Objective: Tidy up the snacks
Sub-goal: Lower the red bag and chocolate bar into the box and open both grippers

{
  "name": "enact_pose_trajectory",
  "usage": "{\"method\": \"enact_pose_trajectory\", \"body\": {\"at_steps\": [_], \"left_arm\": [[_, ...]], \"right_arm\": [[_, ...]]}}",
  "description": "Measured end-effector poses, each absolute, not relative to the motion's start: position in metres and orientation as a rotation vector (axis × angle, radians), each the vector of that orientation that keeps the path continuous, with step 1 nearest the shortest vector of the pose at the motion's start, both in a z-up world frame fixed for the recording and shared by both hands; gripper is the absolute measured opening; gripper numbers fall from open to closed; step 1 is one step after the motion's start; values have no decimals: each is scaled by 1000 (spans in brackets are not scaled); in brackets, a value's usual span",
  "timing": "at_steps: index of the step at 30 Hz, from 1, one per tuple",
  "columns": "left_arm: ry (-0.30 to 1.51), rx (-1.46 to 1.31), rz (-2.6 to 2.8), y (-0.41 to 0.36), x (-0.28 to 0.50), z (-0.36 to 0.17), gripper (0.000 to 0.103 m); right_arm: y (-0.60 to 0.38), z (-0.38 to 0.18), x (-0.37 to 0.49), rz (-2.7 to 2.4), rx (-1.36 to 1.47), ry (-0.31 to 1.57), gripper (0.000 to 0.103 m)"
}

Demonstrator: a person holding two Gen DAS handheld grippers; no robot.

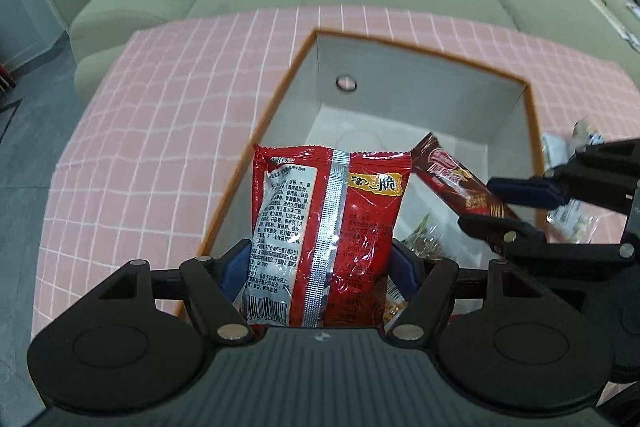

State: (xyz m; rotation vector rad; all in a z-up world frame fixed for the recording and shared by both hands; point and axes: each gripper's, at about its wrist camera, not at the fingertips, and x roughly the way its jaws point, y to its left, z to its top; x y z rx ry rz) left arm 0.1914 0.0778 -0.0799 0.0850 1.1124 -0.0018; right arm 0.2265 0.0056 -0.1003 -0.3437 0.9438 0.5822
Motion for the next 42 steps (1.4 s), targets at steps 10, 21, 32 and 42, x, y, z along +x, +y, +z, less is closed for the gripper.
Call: {"method": "enact_pose_trajectory", "body": {"at_steps": [10,21,32,42], "left_arm": [[1219,81,-12,84,209,-118,82],[1247,77,-20,86,211,-126,82],[1224,84,9,88,207,-113,87],[1129,56,11,84,192,-73,88]], "right_arm": [[16,-136,241,595,-419,1028,20],[21,-143,242,613,-443,1053,19],[17,-128,241,616,-418,1056,40],[9,-97,226,619,-379,1010,75]]}}
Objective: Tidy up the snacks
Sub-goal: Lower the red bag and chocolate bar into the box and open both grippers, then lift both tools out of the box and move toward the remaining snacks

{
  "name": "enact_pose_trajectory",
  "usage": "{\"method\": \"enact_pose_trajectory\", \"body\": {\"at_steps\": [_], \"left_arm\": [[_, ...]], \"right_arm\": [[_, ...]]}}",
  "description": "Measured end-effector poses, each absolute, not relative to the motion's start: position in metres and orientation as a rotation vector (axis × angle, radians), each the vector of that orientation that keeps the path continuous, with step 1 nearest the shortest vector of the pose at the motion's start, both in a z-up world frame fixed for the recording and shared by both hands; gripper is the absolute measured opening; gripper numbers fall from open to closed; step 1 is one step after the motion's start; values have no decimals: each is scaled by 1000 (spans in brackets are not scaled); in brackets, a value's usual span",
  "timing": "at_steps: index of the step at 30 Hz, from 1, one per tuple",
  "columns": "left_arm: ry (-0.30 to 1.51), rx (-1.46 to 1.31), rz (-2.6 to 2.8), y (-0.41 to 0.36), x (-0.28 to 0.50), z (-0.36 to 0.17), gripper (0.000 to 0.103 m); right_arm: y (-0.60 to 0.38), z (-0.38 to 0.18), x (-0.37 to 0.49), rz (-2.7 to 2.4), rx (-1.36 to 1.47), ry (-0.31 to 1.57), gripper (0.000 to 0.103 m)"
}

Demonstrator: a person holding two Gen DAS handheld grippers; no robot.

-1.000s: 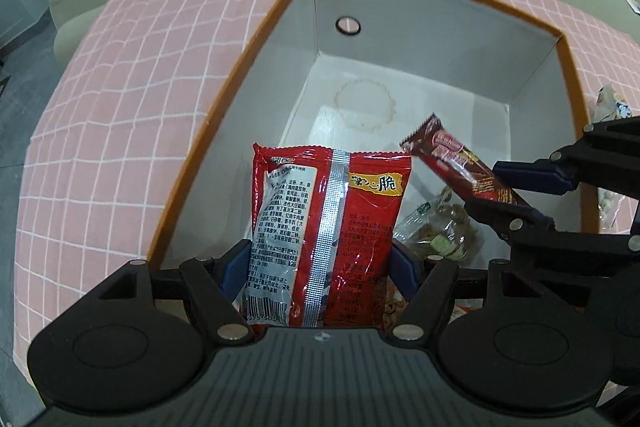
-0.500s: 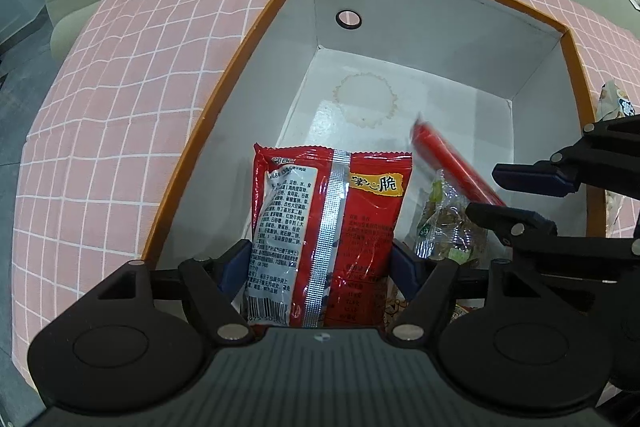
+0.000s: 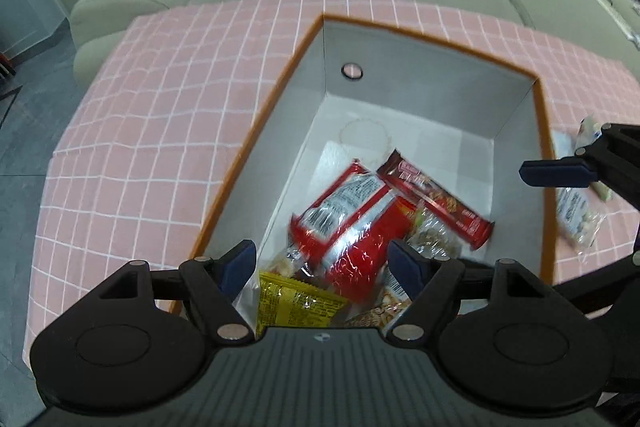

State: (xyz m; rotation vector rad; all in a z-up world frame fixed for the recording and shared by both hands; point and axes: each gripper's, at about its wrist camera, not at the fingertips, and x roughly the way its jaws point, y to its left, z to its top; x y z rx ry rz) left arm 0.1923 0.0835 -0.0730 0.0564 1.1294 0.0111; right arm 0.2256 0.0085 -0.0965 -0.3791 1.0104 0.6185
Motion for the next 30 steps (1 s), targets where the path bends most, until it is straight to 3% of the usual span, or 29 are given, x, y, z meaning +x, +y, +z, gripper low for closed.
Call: {"method": "enact_pose_trajectory", "body": {"at_steps": [15,30], "left_arm": [[1021,20,42,66,148,-32,88],[937,24,-63,5,93,-12,88]], "right_arm": [[-28,-51,177,584,-278,912,78],[-102,-42,116,443,-118,816,84]]}}
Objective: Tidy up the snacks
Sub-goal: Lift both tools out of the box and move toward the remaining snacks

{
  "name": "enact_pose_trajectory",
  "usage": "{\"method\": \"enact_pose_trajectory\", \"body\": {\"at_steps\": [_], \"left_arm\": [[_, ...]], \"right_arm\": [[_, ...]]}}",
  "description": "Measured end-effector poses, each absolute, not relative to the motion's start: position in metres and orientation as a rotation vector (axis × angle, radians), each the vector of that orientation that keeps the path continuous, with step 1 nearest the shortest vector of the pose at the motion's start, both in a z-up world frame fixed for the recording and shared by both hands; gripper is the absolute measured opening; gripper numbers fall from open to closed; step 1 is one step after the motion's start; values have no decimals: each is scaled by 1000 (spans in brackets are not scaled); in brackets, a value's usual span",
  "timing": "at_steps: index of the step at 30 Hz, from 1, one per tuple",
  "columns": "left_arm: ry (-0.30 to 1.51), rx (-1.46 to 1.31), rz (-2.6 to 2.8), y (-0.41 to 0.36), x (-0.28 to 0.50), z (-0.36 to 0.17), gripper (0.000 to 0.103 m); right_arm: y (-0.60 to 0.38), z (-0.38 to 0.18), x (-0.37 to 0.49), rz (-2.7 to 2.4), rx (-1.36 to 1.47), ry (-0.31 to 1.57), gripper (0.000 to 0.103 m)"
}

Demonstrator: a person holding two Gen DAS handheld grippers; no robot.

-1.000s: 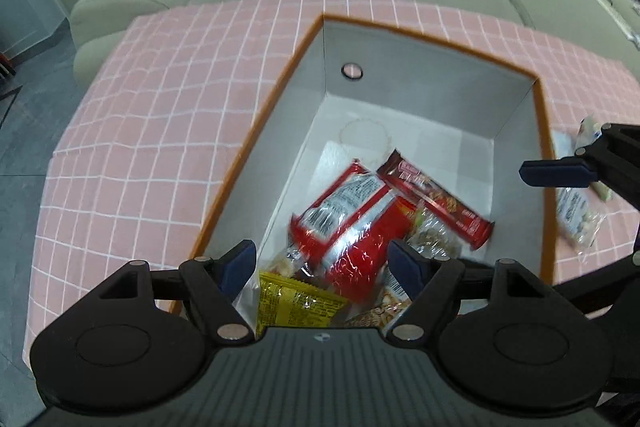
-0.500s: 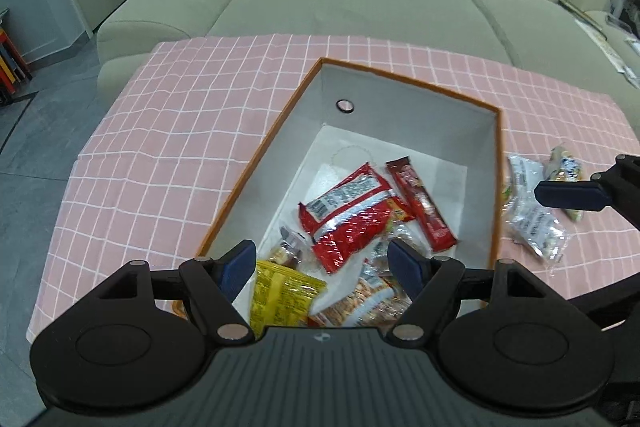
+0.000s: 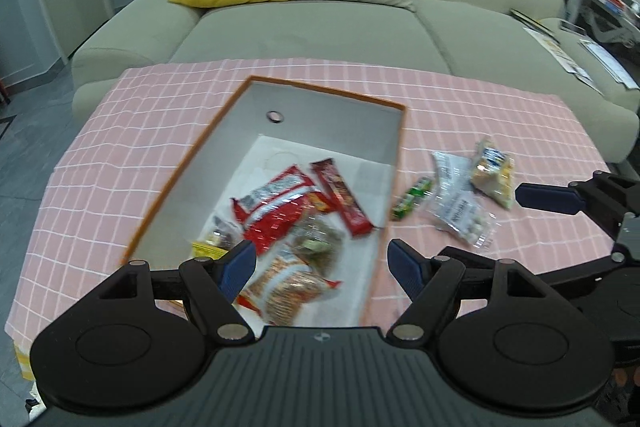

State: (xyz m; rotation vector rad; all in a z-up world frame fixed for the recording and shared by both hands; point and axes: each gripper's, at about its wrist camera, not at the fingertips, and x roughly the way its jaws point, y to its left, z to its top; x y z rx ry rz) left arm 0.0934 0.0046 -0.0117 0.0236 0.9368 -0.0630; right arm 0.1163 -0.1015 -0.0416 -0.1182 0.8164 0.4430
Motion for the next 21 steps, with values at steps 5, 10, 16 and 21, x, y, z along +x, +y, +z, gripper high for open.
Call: {"method": "enact_pose_trajectory", "body": {"at_steps": [5,10,16,21], "left_arm": [[939,37,-121,-22,85,-18,88],[944,50,-188,-49,82,-31,88],[934,41,-221,-73,81,-49,88],[928,28,-238,-87,81,-67,88]], "right_arm": [[-132,-52,100,396,-61,822,85],[-165,-68,88,339,-24,828,85],[-196,-89,77,274,3,826,85],[-213,-107,70,239,23,824,85]]}}
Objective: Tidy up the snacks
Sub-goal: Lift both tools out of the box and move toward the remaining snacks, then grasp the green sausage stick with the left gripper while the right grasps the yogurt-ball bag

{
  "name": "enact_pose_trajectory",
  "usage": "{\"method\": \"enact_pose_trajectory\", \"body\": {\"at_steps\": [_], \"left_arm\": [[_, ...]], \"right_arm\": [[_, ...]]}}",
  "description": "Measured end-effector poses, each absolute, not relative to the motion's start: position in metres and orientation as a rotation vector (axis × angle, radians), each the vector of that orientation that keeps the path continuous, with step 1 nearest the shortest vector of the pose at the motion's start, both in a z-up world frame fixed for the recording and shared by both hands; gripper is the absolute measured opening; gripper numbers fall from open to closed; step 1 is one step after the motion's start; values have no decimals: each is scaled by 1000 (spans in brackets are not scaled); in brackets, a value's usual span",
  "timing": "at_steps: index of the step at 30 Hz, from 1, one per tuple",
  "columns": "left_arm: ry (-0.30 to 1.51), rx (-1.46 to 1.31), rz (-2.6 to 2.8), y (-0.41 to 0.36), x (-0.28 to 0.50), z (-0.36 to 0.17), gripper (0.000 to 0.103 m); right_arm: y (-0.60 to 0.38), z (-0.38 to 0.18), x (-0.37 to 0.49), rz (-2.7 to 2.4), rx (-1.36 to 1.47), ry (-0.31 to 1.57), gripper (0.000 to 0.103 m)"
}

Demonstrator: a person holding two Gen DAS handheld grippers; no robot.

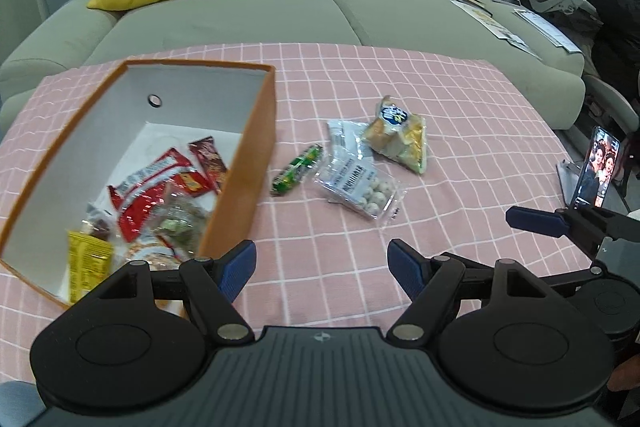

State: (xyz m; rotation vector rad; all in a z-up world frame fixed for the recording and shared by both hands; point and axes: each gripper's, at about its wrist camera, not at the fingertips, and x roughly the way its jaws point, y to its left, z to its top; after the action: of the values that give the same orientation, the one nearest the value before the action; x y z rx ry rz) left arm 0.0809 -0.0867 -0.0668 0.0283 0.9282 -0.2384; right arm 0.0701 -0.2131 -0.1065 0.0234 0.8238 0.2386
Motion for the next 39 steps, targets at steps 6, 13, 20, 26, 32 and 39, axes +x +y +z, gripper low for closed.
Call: {"method": "enact_pose_trajectory", "body": {"at_steps": [6,13,20,26,32,39], "left_arm": [[931,41,-248,-100,91,-82,86],[971,54,-231,-109,114,-94,84],[1003,102,-209,-114,135,-101,83],[1033,106,-211,-115,146,-107,83],[1052,107,-210,-115,153,-109,83],[1062,95,-222,-114,159,-113,83]], "right_arm": [[-224,-122,76,228,23,838,84],[-226,-138,106,279,-35,825,83],[-217,-161,151,370,-140,830,83],[-207,-179,179,448,-221,847,82],[-200,-191,200,504,-241,866,77],[-194,-202,213,532,-235,907,63]]}}
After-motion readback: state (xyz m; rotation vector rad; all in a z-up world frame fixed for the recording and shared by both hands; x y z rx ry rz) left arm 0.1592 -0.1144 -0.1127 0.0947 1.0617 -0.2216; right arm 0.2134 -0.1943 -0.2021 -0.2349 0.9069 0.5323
